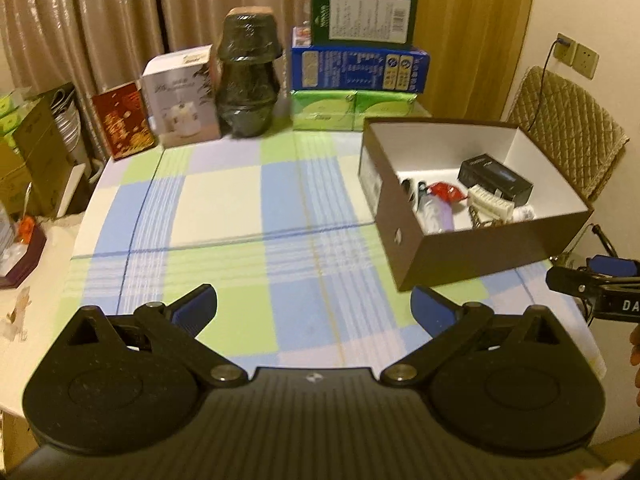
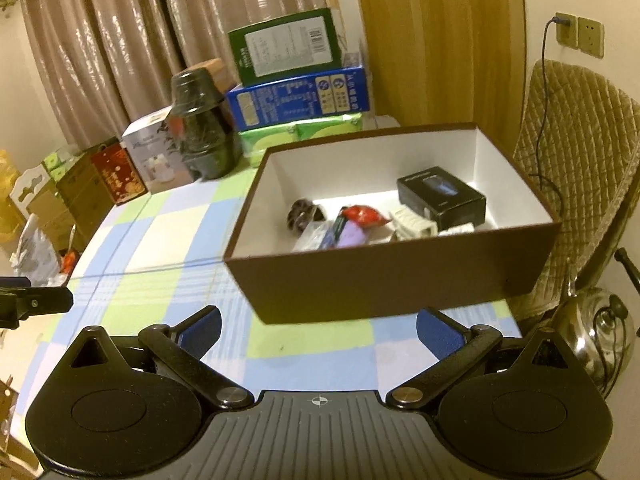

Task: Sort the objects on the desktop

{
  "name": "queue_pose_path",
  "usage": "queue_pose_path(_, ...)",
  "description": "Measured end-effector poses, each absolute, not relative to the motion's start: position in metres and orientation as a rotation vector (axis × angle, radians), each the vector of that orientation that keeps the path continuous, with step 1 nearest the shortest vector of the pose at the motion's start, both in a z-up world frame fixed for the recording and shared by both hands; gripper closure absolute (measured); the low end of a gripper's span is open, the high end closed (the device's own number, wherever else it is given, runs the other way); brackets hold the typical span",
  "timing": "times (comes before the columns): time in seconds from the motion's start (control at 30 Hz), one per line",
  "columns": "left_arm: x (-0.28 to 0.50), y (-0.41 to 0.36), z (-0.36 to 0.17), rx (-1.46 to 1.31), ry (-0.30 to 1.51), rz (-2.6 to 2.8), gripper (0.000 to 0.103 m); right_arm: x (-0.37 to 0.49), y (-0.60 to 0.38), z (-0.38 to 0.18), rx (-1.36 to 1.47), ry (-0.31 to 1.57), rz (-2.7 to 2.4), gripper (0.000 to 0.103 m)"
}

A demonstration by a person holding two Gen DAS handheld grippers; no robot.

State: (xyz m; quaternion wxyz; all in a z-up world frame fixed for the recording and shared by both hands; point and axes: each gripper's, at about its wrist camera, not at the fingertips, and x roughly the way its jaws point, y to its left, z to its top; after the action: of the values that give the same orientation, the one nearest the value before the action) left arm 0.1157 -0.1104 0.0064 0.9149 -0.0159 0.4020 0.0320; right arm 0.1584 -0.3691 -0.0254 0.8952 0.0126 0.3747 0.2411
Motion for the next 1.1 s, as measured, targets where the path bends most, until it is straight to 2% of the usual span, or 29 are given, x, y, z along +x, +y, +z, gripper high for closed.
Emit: queue_pose_path(1.1, 0.031, -0.076, -0.016, -0.022, 0.904, 0.121, 0.001, 0.084, -0.326, -0.053, -0.061, 0.861, 0.581, 0.002)
